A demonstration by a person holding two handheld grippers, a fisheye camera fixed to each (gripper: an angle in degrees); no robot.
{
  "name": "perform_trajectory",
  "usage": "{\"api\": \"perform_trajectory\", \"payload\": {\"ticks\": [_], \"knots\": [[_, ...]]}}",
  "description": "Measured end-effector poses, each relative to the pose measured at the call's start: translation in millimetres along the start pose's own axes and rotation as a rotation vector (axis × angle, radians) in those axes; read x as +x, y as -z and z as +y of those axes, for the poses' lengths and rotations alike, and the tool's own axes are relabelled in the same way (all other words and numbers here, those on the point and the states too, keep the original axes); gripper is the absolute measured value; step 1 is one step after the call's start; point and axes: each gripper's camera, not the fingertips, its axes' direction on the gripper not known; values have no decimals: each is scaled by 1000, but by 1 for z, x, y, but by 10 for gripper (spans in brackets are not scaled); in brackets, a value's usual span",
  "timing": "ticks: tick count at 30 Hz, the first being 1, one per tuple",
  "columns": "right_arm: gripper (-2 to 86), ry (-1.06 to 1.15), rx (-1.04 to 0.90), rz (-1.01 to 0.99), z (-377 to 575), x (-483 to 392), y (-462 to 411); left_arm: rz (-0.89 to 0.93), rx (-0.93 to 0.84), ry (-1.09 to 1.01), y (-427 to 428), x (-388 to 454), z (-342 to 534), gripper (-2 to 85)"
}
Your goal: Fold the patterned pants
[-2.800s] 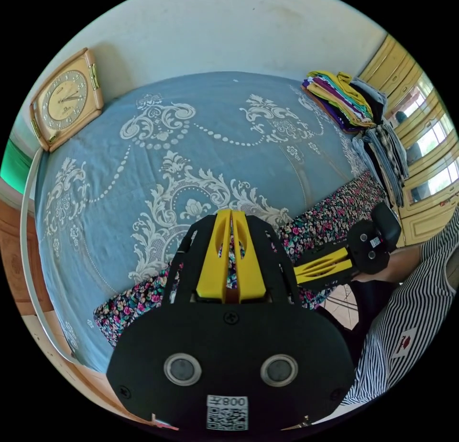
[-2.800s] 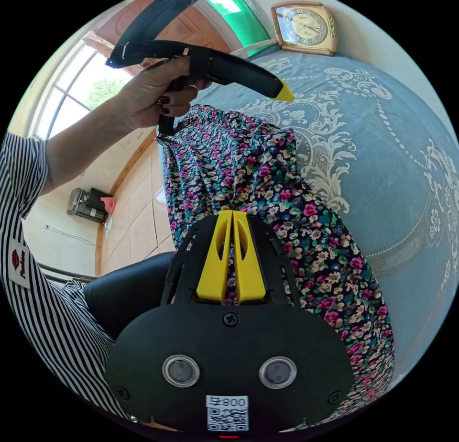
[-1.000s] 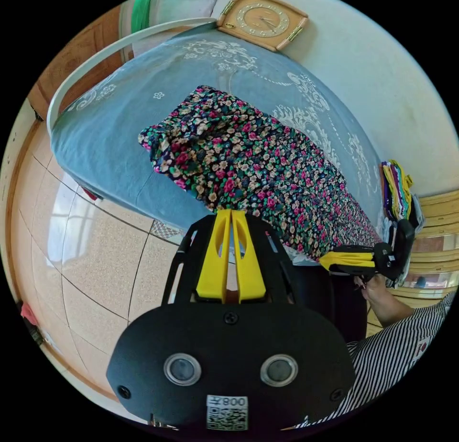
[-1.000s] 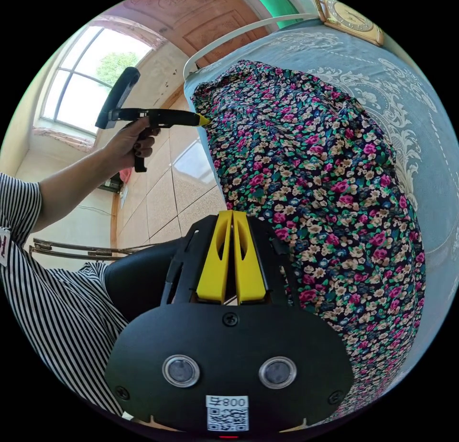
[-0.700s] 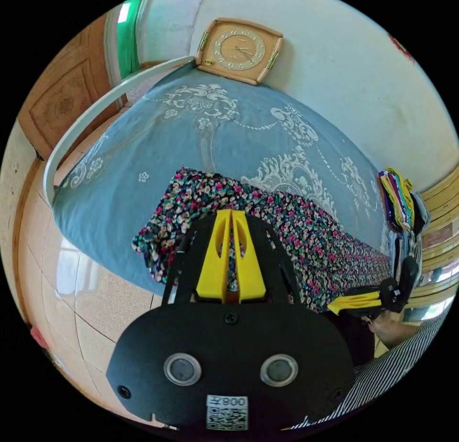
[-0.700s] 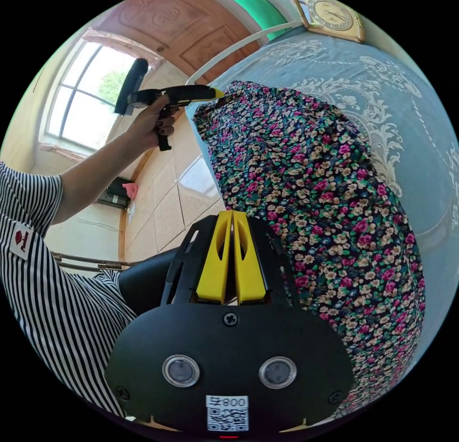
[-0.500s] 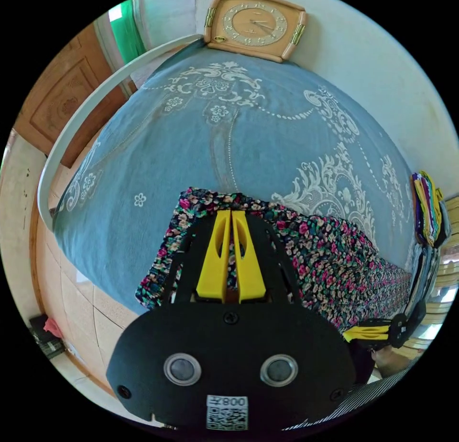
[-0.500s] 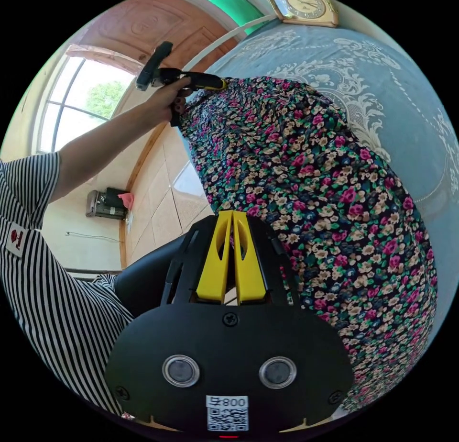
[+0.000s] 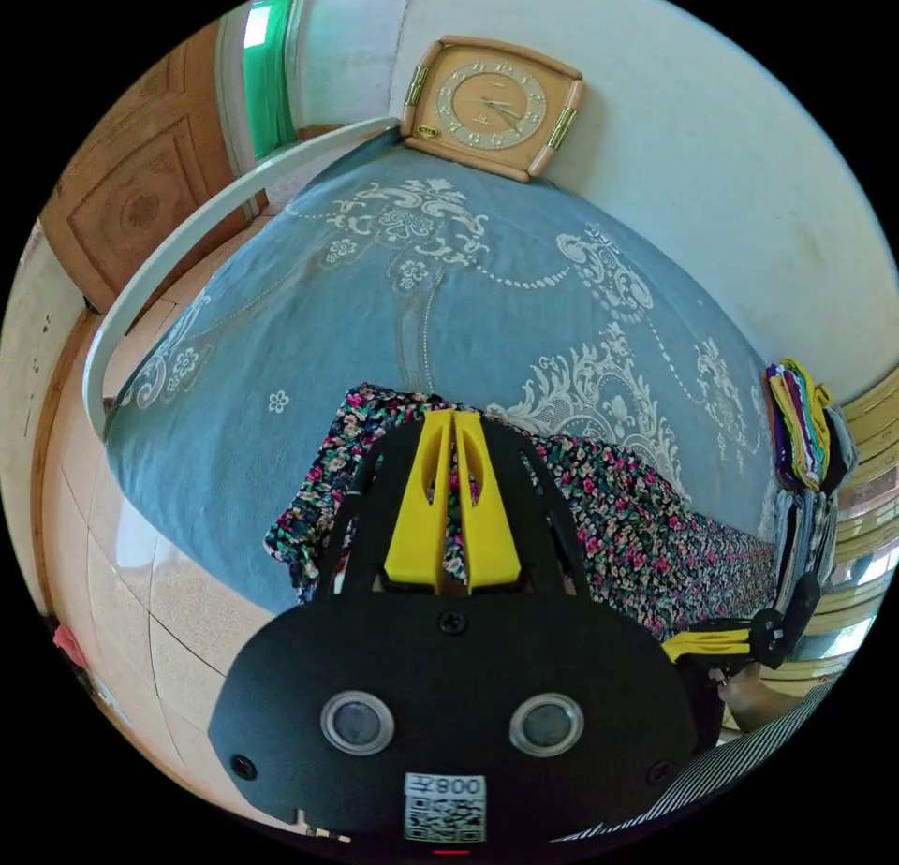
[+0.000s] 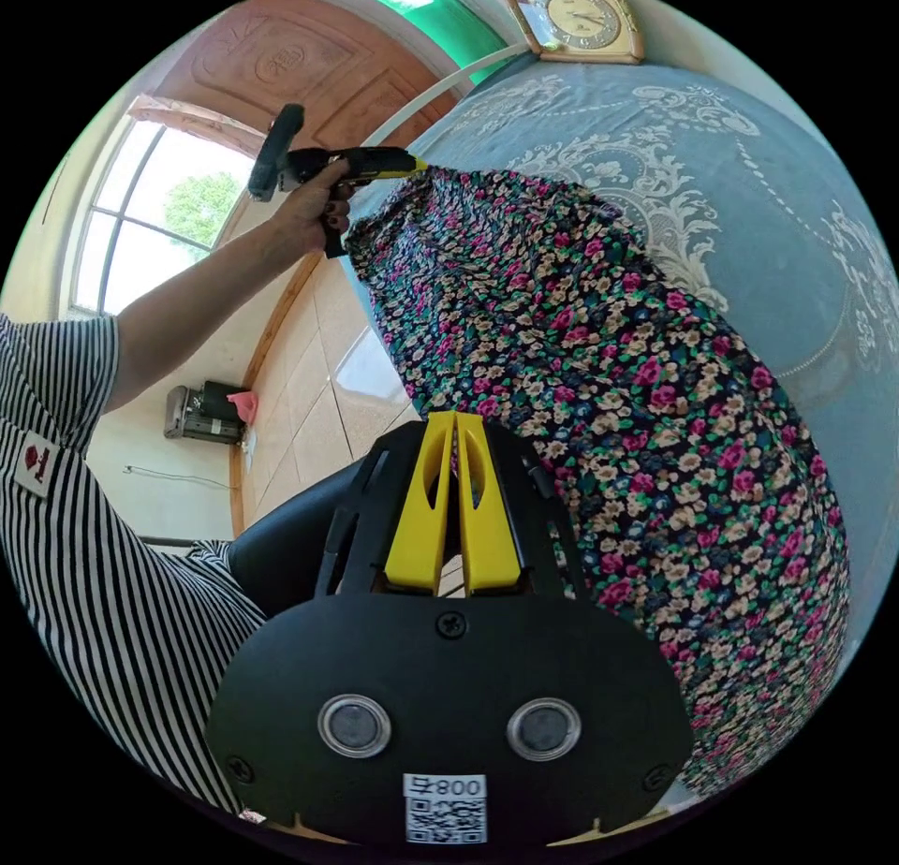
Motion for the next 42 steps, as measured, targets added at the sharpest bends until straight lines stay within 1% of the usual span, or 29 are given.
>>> {"api": "perform_trajectory", "payload": {"ticks": [3,5,7,9,10,11,13,15,18,20,21,23,24,26,27,29,30,32,35,38,42], "knots": [[1,-79,68,32,44,12,26,93,-32,-77,8,42,16,3],[1,-172,121,89,88,25,49,218,-105,-131,4,80,31,3],[1,-254,156,146,123,36,65,241,-172,-186,-6,110,39,3],[1,-337,176,185,156,49,74,211,-284,-245,-24,138,45,3],[1,-381,161,197,175,58,75,183,-296,-258,-29,152,45,3],[1,-415,145,175,191,66,74,199,-295,-224,-26,161,40,3],[1,-439,192,111,212,73,83,214,-311,-228,-19,180,31,3],[2,-440,234,127,229,72,95,203,-266,-279,-3,205,23,4],[5,-476,339,152,270,74,120,278,-232,-403,14,262,10,8],[10,-598,469,156,322,89,142,389,-257,-536,14,322,3,15],[12,-634,508,152,338,93,147,417,-268,-572,12,339,2,18],[27,-808,642,180,404,110,168,530,-314,-725,3,413,0,34],[32,-851,673,194,420,113,173,555,-332,-763,0,433,0,39],[53,-994,788,247,477,120,190,626,-389,-913,-12,513,3,57],[56,-1021,811,254,488,121,193,632,-398,-947,-15,533,5,60],[65,-1103,854,298,521,126,202,667,-434,-1070,-24,606,12,68],[67,-1122,856,313,527,127,204,673,-448,-1096,-27,623,13,70],[71,-1168,867,348,544,132,208,673,-479,-1183,-34,685,21,77],[75,-1194,864,381,560,136,212,643,-495,-1261,-39,746,29,81],[76,-1206,835,396,574,140,213,581,-470,-1332,-41,792,35,84],[72,-1199,839,383,588,142,212,514,-470,-1374,-46,833,40,87]]}}
